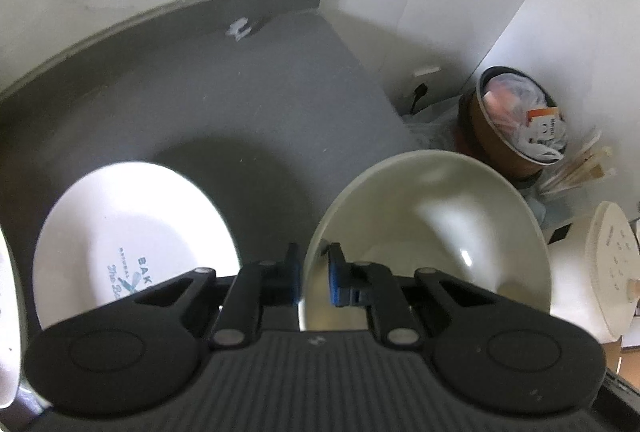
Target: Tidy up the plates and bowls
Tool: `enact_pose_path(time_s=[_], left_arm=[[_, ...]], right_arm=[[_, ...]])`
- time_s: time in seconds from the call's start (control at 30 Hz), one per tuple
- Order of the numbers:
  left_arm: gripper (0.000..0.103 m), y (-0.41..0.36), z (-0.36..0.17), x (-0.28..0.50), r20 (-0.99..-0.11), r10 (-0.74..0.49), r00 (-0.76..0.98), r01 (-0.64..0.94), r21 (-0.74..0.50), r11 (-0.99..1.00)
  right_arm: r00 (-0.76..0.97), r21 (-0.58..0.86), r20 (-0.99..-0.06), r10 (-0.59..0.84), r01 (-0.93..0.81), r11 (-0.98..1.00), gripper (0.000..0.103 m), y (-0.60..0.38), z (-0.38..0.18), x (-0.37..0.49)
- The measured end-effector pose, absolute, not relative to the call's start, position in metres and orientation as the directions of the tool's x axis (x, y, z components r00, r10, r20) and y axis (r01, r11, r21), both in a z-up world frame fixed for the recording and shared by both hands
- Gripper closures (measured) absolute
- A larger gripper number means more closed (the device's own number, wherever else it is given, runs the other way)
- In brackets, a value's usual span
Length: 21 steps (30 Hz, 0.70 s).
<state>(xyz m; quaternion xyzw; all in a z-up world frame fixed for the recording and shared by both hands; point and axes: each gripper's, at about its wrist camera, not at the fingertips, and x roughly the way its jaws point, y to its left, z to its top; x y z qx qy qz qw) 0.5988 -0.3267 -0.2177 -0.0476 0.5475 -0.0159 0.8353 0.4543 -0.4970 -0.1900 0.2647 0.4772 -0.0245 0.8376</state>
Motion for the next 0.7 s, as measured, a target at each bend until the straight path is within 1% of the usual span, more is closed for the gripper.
enact_pose_path(time_s=[0.27,0.7], left_arm=[[0.091,-0.321,-0.185,0.582,-0.894,-0.093,0.438,-0.019,-0.113,0.993],[0.091,-0.288,-0.141,0.543,-0.875,-0.102,0.473,-0.043,-0.138,0.989]], right_arm=[[0.584,0.434,-0.786,0.203,0.287,0.854,0.089,-0.490,-0.159,0.439],[0.629,0.429,-0.753,0.195,0.244,0.870,0.088,-0.461,-0.114,0.412]])
